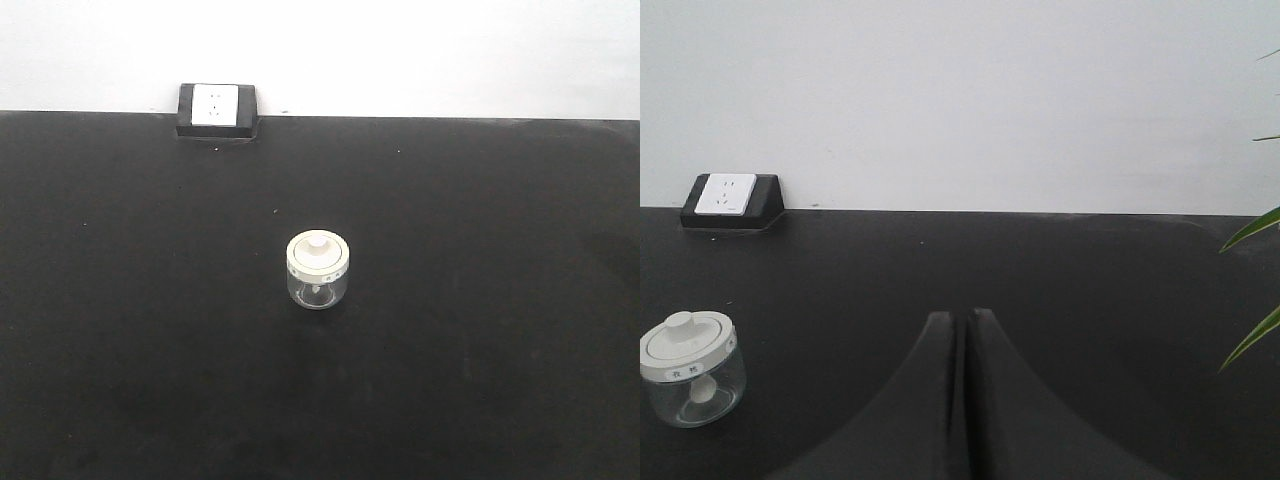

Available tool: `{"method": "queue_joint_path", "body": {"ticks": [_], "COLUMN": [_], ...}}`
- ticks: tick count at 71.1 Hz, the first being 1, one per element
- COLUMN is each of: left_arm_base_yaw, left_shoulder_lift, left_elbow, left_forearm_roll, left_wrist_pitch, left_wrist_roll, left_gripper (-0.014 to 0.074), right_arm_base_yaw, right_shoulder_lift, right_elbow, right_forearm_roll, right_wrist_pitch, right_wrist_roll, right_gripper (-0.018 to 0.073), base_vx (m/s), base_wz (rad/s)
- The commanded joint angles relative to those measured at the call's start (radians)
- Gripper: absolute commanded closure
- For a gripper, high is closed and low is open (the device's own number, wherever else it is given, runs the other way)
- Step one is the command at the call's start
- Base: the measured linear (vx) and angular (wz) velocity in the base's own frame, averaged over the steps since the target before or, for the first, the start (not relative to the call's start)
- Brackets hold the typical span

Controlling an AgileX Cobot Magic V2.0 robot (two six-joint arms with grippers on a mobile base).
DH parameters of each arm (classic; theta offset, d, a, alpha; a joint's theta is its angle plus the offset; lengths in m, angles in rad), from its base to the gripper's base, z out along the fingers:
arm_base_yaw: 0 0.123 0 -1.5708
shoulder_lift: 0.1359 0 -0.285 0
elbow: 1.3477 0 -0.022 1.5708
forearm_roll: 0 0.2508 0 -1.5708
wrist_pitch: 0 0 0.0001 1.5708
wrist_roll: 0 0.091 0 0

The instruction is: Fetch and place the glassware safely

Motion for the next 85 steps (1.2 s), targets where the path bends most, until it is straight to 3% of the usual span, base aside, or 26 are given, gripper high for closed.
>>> {"method": "queue_joint_path", "body": {"ticks": [1,52,73,85], "left_arm_base_yaw": [-0.006,-0.006,-0.006,-0.005], "left_shoulder_lift": [0.007,-0.006,-0.201,-0.381], "left_elbow": [-0.025,-0.025,0.002,0.132], "left_forearm_roll": [-0.006,-0.001,0.0,0.0], "left_wrist_pitch": [-0.066,-0.057,0.291,0.299], "left_wrist_roll": [-0.003,-0.003,-0.003,-0.003], "left_gripper": [0.0603,0.0603,0.0603,0.0603], "right_arm_base_yaw": [-0.005,-0.005,-0.005,-0.005], "right_shoulder_lift": [0.009,0.009,0.009,0.009], "right_elbow": [-0.024,-0.024,-0.024,-0.024], "right_forearm_roll": [-0.028,-0.028,-0.027,-0.027], "right_wrist_pitch": [-0.053,-0.053,-0.054,-0.054], "right_wrist_roll": [0.001,0.001,0.001,0.001], "right_gripper": [0.0563,0.0563,0.0563,0.0563], "base_vx": [0.0,0.0,0.0,0.0], "base_wz": [0.0,0.0,0.0,0.0]}}
